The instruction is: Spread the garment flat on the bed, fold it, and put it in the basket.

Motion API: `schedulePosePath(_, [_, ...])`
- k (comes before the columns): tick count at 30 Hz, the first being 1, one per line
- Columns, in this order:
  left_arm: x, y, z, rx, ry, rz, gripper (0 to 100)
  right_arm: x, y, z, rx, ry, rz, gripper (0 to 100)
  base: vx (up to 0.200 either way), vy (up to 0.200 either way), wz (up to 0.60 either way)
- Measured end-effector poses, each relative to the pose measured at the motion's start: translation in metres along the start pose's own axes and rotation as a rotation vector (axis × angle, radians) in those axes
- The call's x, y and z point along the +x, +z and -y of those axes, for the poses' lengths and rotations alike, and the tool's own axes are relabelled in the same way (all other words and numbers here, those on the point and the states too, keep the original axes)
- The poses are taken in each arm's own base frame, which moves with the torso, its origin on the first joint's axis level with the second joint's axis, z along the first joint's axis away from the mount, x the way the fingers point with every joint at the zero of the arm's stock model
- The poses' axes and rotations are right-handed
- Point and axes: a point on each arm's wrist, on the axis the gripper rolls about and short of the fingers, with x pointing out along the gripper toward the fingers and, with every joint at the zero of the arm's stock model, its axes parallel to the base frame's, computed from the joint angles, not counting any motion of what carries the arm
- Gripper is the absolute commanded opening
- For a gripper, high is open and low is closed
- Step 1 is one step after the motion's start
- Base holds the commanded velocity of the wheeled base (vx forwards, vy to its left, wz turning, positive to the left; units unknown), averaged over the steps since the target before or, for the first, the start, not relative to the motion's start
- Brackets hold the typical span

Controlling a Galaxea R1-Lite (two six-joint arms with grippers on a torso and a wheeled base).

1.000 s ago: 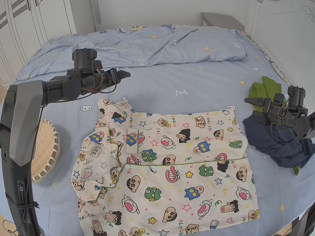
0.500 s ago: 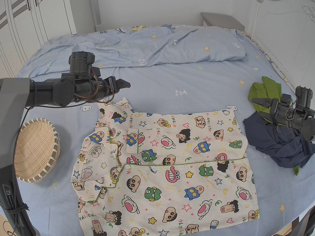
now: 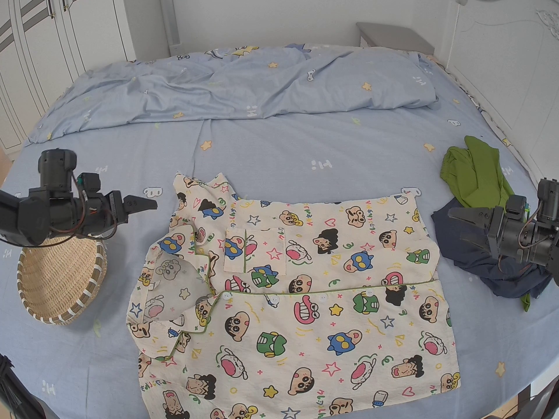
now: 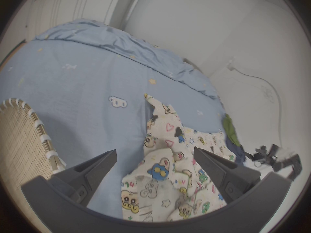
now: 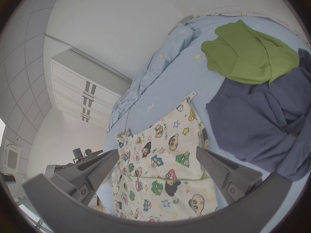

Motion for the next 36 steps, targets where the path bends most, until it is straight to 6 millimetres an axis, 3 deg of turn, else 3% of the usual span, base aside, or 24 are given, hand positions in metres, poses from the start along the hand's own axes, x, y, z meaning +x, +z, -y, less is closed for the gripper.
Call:
schedulePosePath(6, [-0.018, -0.003, -0.042, 0.066, -0.108, 0.056, 100, -0.012, -0.017, -0.008, -0.004, 0.012, -0.016, 100, 0.000, 0.000, 0.00])
schedulePosePath(14, [0.004, -0.012, -0.065, 0.090, -0.111, 0.064, 100, -0.020, -0.021, -0.017, -0.025, 0.031, -0.006, 100, 0.000, 0.000, 0.00])
schedulePosePath(24, [0.034, -0.021, -0.068, 0.097, -0.169, 0.035, 100, -0.027, -0.021, -0.024, -0.043, 0.044, 0.012, 100, 0.000, 0.000, 0.00])
schedulePosePath(36, [0.029, -0.026, -0.060, 0.112, -0.180, 0.030, 100, -0.029, -0.022, -0.024, -0.045, 0.044, 0.013, 100, 0.000, 0.000, 0.00])
